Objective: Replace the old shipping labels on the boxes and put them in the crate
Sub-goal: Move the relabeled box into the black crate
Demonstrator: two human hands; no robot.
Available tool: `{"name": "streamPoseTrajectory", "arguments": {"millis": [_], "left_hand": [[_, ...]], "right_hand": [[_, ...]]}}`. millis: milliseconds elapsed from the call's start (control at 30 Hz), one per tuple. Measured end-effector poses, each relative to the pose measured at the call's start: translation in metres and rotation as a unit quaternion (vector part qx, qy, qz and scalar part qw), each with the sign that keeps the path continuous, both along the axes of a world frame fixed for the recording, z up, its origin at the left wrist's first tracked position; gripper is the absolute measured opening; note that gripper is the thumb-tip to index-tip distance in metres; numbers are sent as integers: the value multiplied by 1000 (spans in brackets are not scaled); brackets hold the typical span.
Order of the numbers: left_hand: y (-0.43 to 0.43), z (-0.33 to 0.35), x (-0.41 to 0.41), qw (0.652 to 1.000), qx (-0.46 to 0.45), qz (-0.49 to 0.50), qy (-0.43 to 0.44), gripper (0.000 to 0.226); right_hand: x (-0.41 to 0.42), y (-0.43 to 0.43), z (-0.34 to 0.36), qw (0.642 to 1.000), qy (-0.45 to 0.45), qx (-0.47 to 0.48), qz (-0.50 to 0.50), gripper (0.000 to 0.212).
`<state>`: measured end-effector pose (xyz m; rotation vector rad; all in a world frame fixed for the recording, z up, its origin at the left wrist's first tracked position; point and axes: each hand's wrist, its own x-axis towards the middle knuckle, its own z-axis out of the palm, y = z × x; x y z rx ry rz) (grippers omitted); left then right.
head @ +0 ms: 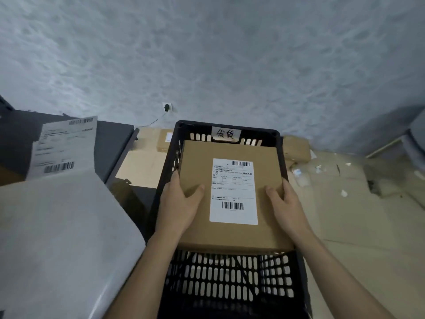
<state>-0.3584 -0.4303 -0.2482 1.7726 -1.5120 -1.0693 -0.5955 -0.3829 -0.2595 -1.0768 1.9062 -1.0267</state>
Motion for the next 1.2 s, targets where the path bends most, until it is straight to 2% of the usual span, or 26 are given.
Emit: {"name": "streamPoseTrajectory", "arguments": {"millis": [100, 300, 467, 600, 700, 767, 867, 1033, 1200], "left_hand": [[-13, -17, -5, 1000, 20, 15, -13, 54], [-29, -47, -8, 997, 68, 35, -11, 47], [-40, -88, -13, 991, 126, 47, -4, 63], [-43, -126, -15, 987, 152, 53, -26, 80], [-44, -145, -15, 981, 186, 52, -33, 70], [-45, -160, -13, 976, 208, 50, -35, 72], [-45, -177, -12, 972, 225, 44, -46, 73], [-44, -189, -15, 970, 228, 48, -67, 56], [-47, -196, -16, 969, 231, 42, -79, 64]], "right_hand": [[0, -10, -16, 1000, 12, 27, 6, 34], [4, -31, -46, 995, 16, 93, 10, 35], [4, -47, -83, 991, 15, 136, 3, 44], [11, -60, -120, 974, 35, 221, -25, 54], [18, -66, -144, 960, 38, 271, -54, 51], [21, -69, -158, 953, 51, 296, -48, 46], [24, -71, -171, 937, 63, 338, -59, 51], [25, -70, -189, 924, 87, 368, -52, 38], [24, -71, -194, 924, 94, 368, -56, 40]]}}
